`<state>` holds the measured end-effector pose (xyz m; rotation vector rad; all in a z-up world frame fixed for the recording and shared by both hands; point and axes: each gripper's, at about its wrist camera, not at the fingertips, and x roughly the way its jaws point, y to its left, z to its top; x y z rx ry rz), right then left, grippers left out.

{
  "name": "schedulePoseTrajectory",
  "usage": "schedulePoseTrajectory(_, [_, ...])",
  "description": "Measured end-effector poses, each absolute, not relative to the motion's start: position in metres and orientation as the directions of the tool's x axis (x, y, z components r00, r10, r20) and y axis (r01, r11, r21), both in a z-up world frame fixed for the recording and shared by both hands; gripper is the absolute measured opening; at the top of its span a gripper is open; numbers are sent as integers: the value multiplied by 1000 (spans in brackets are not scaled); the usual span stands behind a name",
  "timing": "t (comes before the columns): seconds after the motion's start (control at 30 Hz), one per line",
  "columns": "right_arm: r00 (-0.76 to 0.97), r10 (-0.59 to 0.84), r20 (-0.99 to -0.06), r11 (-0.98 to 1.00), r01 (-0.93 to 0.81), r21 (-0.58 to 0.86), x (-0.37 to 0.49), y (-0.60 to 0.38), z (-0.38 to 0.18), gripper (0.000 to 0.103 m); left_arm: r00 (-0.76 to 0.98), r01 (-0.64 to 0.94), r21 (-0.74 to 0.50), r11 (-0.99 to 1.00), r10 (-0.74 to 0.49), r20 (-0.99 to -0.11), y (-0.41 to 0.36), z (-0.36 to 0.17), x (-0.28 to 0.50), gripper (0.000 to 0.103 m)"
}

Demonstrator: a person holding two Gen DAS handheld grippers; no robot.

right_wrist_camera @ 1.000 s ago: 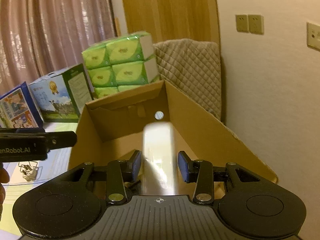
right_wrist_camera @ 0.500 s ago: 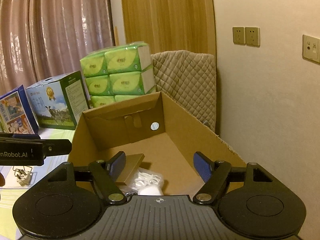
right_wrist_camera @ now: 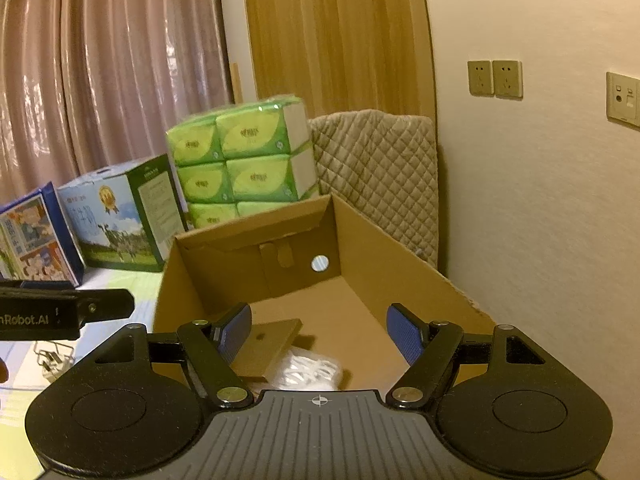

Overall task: Organize rigid objects
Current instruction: 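Move both open tools back from the box to the white plug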

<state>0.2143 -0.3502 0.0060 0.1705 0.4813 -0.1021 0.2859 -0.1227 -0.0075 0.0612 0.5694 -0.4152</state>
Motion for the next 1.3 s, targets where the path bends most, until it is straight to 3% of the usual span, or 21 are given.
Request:
schedulePoseTrajectory(0.67, [900,184,-395,980,-136,146,224,-233,14,72,809,113,-29,993,-109,-577,42,-26,270,85])
schedulePoseTrajectory(1.3, [764,399,-507,910,-397,118,260,-134,-32,72,777,-50,15,999,48,-628,140,-53,253,85])
